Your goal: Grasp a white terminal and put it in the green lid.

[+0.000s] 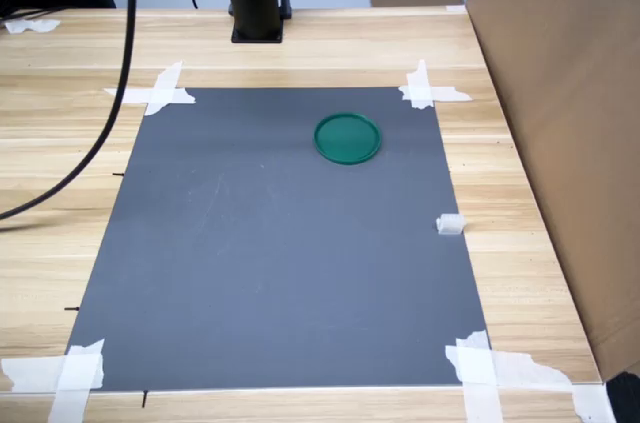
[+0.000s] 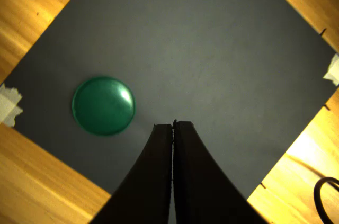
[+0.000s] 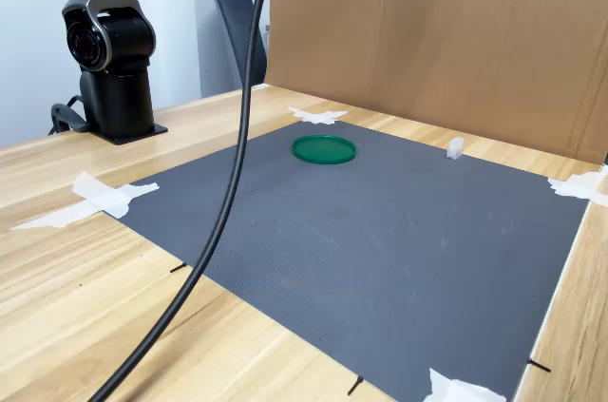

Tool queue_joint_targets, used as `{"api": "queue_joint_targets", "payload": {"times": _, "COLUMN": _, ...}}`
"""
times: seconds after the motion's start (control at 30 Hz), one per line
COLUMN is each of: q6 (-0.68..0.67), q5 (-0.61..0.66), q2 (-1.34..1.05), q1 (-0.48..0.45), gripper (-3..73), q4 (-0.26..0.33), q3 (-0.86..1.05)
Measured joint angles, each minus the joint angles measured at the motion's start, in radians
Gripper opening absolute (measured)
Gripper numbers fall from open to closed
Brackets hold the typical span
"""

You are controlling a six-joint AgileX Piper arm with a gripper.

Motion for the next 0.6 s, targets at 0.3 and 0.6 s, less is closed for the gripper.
{"api": "queue_joint_targets", "payload": {"times": 0.3, "q6": 0.094, "q5": 0.0, "q2": 0.098, "q1": -0.002, "gripper": -2.8, "q4": -0.055, "q3": -0.177}}
{"api": "queue_joint_targets", "payload": {"times": 0.6, "q6": 0.043, "q5": 0.0, "q2": 0.192, "q1": -0.036, "gripper": -2.8, "q4": -0.045, "q3": -0.196}}
